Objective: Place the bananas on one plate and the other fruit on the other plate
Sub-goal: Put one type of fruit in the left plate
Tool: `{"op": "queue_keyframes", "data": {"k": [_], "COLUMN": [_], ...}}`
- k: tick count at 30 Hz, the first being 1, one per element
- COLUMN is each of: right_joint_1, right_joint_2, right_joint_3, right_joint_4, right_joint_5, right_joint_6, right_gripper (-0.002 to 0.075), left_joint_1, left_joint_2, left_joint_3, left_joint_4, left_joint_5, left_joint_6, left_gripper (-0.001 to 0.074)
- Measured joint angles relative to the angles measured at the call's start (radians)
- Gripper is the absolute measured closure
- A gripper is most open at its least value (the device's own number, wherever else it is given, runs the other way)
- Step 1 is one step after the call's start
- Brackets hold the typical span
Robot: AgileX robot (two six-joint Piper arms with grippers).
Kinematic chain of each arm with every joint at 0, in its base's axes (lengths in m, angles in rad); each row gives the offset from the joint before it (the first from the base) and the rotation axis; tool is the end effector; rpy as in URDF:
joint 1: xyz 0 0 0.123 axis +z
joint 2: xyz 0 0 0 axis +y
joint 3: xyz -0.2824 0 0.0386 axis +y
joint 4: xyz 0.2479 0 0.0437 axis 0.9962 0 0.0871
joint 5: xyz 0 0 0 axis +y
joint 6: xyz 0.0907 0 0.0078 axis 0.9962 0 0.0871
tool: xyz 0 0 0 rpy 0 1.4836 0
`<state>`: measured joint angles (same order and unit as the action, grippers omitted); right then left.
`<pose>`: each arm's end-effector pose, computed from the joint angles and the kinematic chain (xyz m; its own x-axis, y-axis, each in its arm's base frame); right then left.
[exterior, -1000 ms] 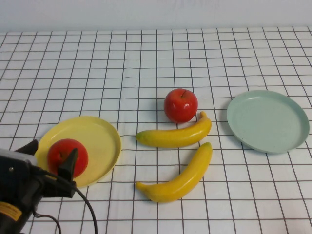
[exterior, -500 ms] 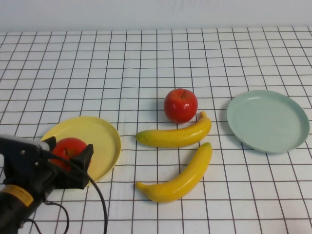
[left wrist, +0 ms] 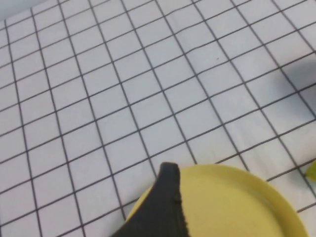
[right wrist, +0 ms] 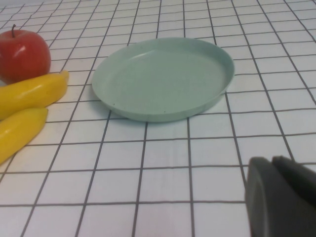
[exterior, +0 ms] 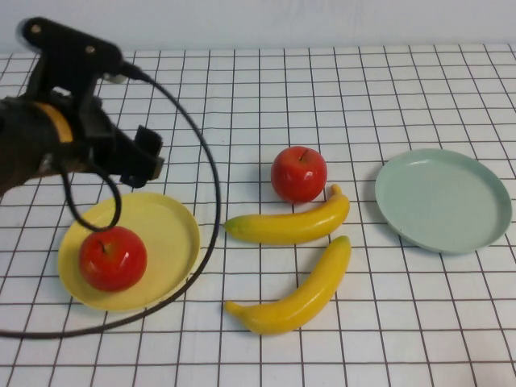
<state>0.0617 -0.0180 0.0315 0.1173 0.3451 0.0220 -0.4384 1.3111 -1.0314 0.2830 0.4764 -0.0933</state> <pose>0.0527 0.0069 0.1725 -0.2763 0.1151 -0.9541 -0.0638 0.9884 0.1377 0.2646 -0.1111 0.3245 -0.4905 0.4040 -0.7721 0.4121 0.8882 0.2030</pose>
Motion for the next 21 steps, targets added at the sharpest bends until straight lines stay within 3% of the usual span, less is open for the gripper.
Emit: {"op": "queue_keyframes", "data": {"k": [6, 13, 21], "right_joint_1": [0.000, 0.000, 0.000], "right_joint_2": [0.000, 0.000, 0.000], "right_joint_3": [0.000, 0.000, 0.000], "right_joint_4": [0.000, 0.000, 0.000], "right_joint_5": [0.000, 0.000, 0.000], "right_joint_6": [0.000, 0.000, 0.000], "right_gripper": [0.0742, 0.0742, 0.0742], "left_joint_1": [-0.058, -0.062, -0.087], "left_joint_2": [0.242, 0.548, 0.770], "left_joint_3": [-0.290, -0.627, -0.918], "left_joint_4": [-0.224, -0.540, -0.573], "left_joint_5": [0.199, 0.314, 0.428], "left_joint_6": [0.204, 0.484, 0.565], "left_gripper": [0.0066, 0.0066, 0.0066]}}
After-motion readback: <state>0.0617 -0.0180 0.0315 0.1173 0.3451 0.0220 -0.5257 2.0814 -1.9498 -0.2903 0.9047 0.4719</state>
